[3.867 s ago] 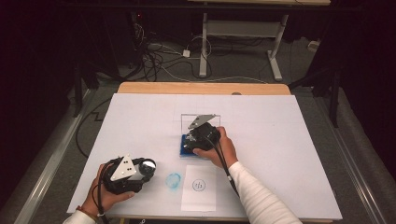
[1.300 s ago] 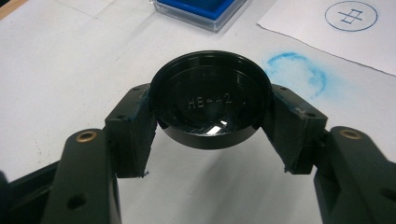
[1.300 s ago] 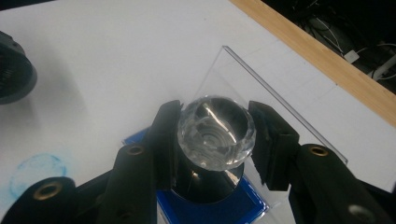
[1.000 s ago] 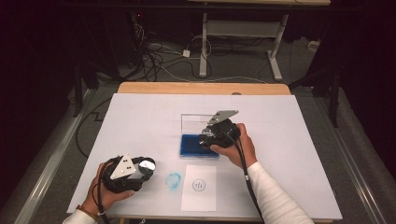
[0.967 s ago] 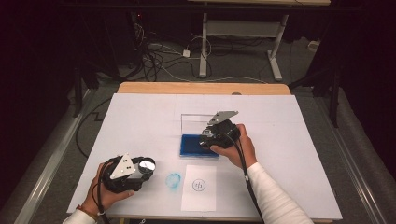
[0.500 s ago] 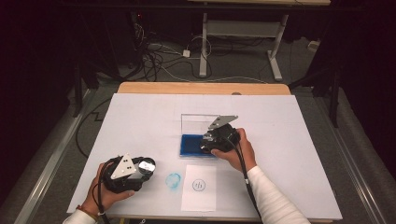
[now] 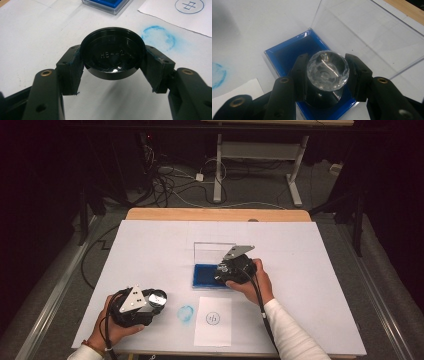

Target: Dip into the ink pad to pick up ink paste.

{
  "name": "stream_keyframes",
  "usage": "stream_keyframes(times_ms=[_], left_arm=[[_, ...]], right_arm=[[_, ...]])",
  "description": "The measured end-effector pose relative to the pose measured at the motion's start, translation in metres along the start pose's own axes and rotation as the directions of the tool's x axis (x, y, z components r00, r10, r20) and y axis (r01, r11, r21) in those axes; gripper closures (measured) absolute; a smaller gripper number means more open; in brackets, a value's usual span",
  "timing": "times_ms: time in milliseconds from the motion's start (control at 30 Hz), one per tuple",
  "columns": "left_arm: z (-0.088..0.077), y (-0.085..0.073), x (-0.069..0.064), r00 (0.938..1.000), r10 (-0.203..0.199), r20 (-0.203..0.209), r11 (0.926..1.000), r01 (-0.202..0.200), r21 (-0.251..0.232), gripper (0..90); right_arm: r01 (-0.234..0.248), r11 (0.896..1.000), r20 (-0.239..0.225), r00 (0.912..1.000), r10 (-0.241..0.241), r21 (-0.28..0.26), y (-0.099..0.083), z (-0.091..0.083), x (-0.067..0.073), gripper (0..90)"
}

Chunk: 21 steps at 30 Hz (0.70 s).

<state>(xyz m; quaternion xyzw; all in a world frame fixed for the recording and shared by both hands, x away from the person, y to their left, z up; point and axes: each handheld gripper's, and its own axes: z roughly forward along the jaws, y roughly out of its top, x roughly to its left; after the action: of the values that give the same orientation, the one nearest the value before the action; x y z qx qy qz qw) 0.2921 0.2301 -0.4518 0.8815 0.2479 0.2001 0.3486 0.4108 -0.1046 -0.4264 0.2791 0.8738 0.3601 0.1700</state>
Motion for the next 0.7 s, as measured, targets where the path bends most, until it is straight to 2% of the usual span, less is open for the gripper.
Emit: stream_keyframes(times_ms=[67, 233, 367, 533, 667, 700], left_arm=[[0.0, 0.0, 0.0, 1.0, 0.002, 0.0, 1.0, -0.002, 0.001, 36.3], [-0.002, 0.001, -0.001, 1.0, 0.006, -0.005, 1.0, -0.006, -0.007, 36.2], [-0.002, 0.002, -0.003, 0.9999, 0.015, -0.007, 0.9999, -0.015, -0.008, 36.2], [-0.002, 0.001, -0.003, 0.9999, 0.011, -0.008, 0.9999, -0.011, -0.006, 36.2], [-0.004, 0.001, -0.004, 0.9999, 0.013, -0.01, 0.9999, -0.013, -0.009, 36.3], [-0.004, 0.001, -0.004, 0.9999, 0.012, -0.01, 0.9999, -0.012, -0.011, 36.2]], right_arm=[[-0.008, 1.0, -0.012, 0.9999, 0.008, -0.017, -0.003, 0.0, -0.002, 56.7], [0.007, 1.0, -0.002, 1.0, -0.007, -0.015, -0.003, 0.0, 0.0, 56.8], [-0.032, 0.999, -0.033, 0.999, 0.031, -0.036, -0.005, 0.001, -0.008, 56.8], [0.024, 1.0, 0.015, 0.9996, -0.024, -0.017, -0.003, 0.001, 0.002, 56.8], [-0.042, 0.998, -0.036, 0.9985, 0.041, -0.044, -0.01, -0.002, -0.01, 56.8], [-0.036, 0.998, -0.034, 0.9988, 0.035, -0.044, -0.01, -0.002, -0.01, 56.8]])
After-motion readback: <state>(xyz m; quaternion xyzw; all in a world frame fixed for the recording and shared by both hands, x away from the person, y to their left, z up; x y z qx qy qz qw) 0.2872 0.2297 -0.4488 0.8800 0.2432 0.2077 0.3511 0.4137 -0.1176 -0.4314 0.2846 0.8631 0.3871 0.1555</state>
